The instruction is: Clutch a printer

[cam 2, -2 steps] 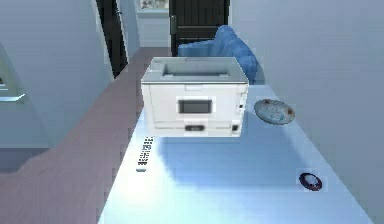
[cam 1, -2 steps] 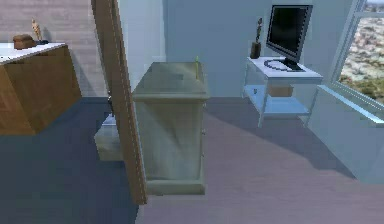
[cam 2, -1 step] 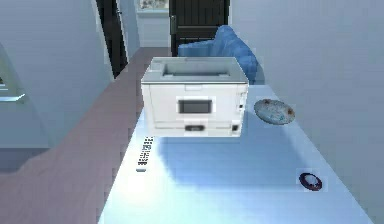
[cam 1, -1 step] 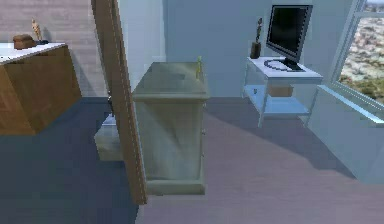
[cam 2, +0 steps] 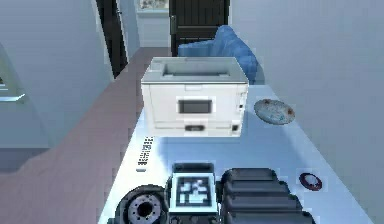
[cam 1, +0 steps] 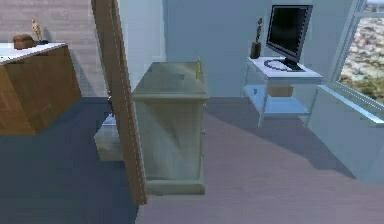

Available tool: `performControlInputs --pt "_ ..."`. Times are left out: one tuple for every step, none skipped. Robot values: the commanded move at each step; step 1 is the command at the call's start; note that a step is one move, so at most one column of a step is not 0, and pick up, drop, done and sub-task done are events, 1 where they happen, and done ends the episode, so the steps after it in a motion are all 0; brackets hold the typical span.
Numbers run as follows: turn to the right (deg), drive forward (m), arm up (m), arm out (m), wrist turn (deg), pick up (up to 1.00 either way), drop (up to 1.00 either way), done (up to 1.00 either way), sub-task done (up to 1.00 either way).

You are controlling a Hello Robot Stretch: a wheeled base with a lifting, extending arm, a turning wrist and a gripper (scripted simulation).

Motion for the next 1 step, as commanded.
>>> performControlInputs --pt "0.0 0.00 0.00 0.40 0.0 0.00 0.00 0.00 0.00"
